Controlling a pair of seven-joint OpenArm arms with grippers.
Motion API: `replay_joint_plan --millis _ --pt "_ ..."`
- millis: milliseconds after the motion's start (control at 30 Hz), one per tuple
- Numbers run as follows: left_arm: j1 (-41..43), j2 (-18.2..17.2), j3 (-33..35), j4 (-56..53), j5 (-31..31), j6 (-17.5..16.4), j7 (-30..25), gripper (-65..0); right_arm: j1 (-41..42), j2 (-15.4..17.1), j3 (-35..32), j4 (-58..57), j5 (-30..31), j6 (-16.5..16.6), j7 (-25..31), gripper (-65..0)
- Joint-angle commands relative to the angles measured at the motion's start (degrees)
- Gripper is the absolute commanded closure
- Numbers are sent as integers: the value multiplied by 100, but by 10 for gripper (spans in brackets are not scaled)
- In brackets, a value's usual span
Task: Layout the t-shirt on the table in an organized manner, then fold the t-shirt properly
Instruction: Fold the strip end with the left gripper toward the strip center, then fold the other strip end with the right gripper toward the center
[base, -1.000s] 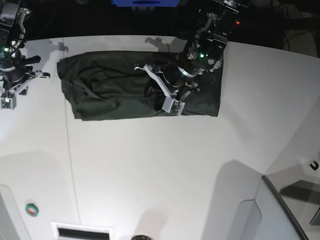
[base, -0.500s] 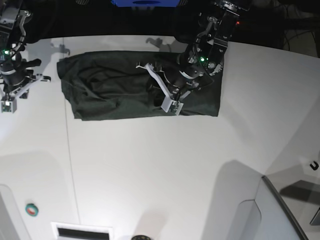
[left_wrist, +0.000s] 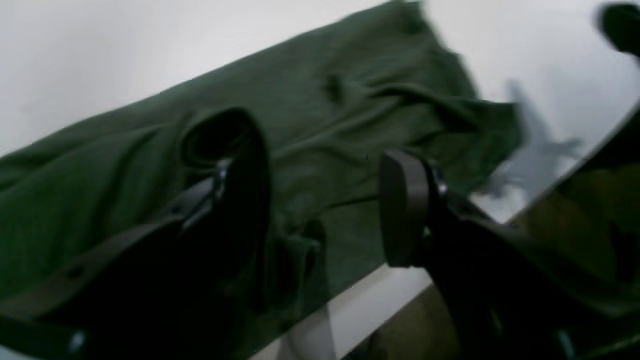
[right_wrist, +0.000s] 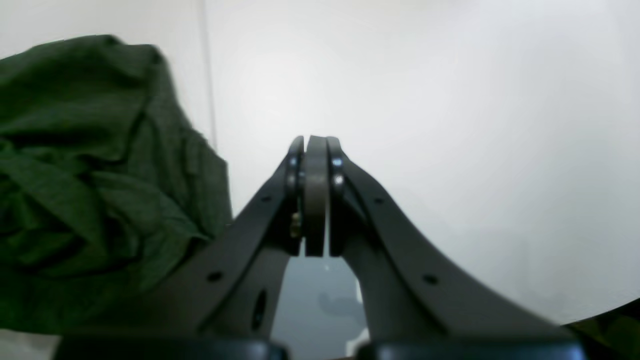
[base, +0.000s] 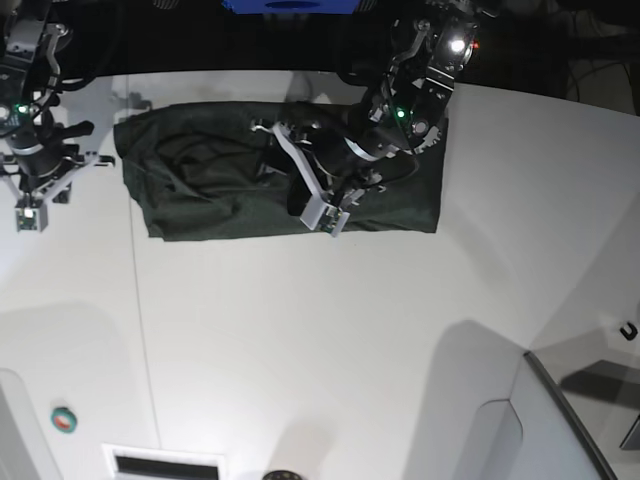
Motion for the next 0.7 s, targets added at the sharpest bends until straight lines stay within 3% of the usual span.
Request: replay_joint_plan --millis 0,100,133,233,433,667 --pt "43 8 -138 198 -12 -3 -95 -359 29 62 -48 124 12 12 112 0" --pt "351 -177 -788 541 -4 -3 -95 -332 29 97 -399 177 12 12 112 0" --pt "500 -265 -1087 673 -4 -3 -95 -278 20 97 -558 274 12 12 112 0" --pt "816 -467 -2010 901 -39 -3 -121 0 -7 106 -1147 634 12 12 112 0" --pt "878 -572 -3083 708 5 -21 -121 0 134 115 -3019 951 3 21 -275 0" --pt "878 -572 -3188 444 5 -21 -121 0 512 62 -4751 660 3 12 -310 0"
